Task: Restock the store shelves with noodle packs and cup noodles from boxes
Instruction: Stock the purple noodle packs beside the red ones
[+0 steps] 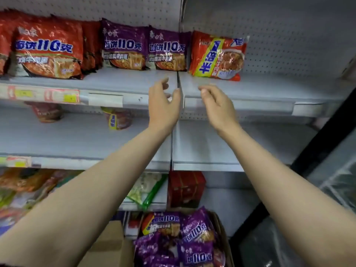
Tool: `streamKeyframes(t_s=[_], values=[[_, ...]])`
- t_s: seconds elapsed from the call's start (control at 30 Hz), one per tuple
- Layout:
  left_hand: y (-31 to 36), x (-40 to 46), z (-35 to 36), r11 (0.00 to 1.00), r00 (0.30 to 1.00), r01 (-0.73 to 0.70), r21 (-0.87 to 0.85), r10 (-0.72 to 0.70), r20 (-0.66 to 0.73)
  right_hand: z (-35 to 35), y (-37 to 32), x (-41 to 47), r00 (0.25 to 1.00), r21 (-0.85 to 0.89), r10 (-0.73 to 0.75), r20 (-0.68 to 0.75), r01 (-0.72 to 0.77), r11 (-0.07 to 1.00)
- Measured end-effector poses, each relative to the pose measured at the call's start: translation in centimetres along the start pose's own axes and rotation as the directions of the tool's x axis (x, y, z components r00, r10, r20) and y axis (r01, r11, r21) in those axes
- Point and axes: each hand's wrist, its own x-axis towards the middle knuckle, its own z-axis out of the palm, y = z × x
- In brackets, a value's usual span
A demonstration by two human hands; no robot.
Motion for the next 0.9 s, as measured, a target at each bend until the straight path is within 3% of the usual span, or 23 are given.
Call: streamKeyframes(t_s=[0.2, 0.4, 0.6, 0.77, 0.9], values=[[-5.0, -9.7, 1.5, 0.983, 0.977, 0.176, 0.06, -0.182, 0.108, 0.1, 6.7, -8.4, 0.981, -0.009, 0.193, 0.004, -0.193, 0.981], [-13.8, -19.2, 1.6, 0.887, 0.872, 0.415, 0.2, -0.451, 0.191, 2.4, 13.8, -16.8, 0.874, -0.105, 0.453, 0.176, -0.441, 0.891], [-22.0, -26.9, 0.1, 0.678, 0.656, 0.649, 0.346, -0.729, 0.195, 6.2, 20.2, -23.5, 0.62, -0.284, 0.714, 0.325, -0.657, 0.699], [-27.0, -29.1, -2.4, 0.532, 0.525, 0.746, 0.4, -0.84, 0.138, 9.7, 23.3, -25.5, 0.416, -0.398, 0.839, 0.351, -0.745, 0.535], [-31.1, -28.9, -3.3, 0.436, 0.431, 0.762, 0.479, -0.893, 0.128, 13.4, 26.5, -26.4, 0.265, -0.359, 0.9, 0.346, -0.849, 0.388]])
